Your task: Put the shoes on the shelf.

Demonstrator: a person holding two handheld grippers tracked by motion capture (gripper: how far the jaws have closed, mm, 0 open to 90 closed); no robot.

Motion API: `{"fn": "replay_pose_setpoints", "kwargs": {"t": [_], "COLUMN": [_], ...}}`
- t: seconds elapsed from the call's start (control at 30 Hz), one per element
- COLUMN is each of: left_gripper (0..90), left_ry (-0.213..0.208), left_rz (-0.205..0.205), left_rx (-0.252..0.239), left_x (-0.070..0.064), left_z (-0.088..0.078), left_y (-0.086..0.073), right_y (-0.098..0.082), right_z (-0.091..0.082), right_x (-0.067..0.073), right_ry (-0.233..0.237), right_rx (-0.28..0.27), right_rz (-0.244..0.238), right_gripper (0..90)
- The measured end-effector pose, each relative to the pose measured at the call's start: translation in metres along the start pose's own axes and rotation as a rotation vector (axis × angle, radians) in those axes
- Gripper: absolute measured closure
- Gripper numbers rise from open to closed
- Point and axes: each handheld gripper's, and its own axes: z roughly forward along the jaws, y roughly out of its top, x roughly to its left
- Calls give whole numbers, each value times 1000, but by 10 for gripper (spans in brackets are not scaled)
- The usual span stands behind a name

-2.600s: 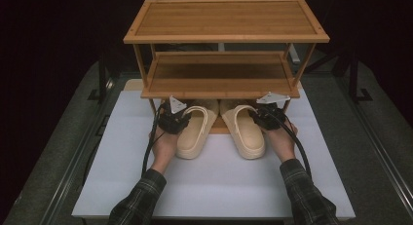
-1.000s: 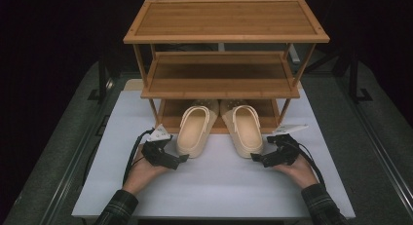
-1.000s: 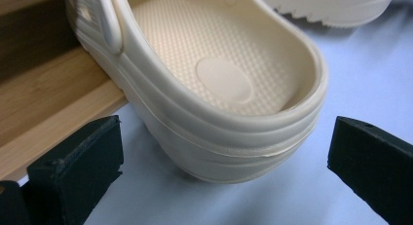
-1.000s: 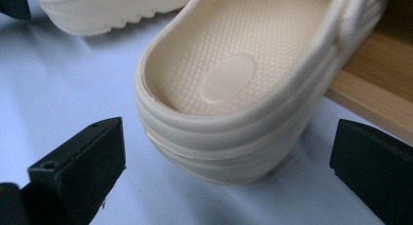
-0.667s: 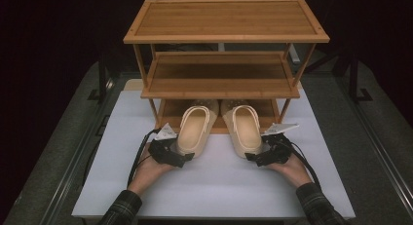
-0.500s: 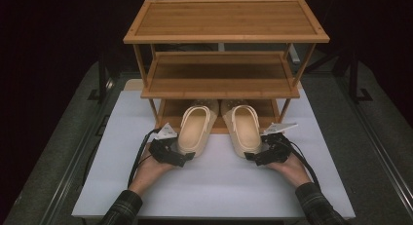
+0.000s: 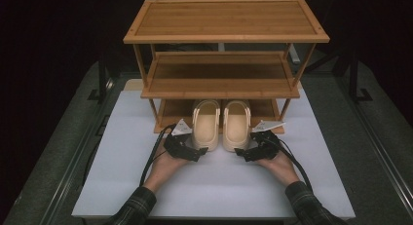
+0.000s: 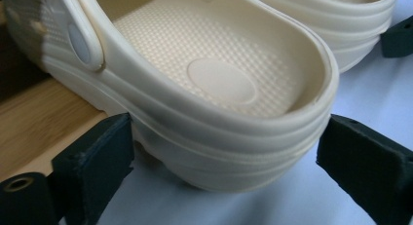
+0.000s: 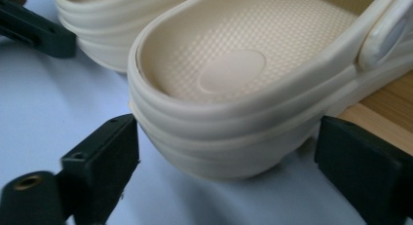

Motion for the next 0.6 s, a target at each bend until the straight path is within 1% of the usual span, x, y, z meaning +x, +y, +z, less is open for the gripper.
{"fn": "replay_pose_setpoints", "kwargs": {"t": [0.03,0.07,0.1,0.13,0.23,0.33,0.4,0.43,0.47,0.53,0.57,0.6], "left_gripper": [78,82,84,88,94,100,100,100,100,100,100,100], "left_ry": [0,12,12,9,18,31,37,33,29,28,24,21], "left_rz": [0,3,-5,-10,1,14,18,11,12,6,-18,-27], "left_rx": [0,1,-7,-8,2,4,-3,-11,-8,-17,-31,-39], "left_x": [0,-1,0,1,0,-3,-2,0,2,4,9,11], "left_z": [0,3,4,4,4,4,4,4,4,7,9,10], "left_y": [0,2,2,2,4,9,11,12,13,14,16,16], "right_y": [1,1,2,3,2,4,6,7,8,12,14,16], "right_z": [1,3,4,4,4,3,3,3,3,4,5,5], "right_x": [1,2,2,1,1,0,-1,-3,-7,-10,-11,-13], "right_ry": [4,5,-9,-9,-7,-10,-13,-8,2,0,-3,-4], "right_rx": [-4,-8,-5,-8,-11,-19,-19,-23,-35,-28,-29,-29], "right_rz": [-3,-2,-5,-1,9,7,5,14,24,20,18,20], "right_gripper": [124,129,131,137,145,156,158,158,158,158,158,158]}}
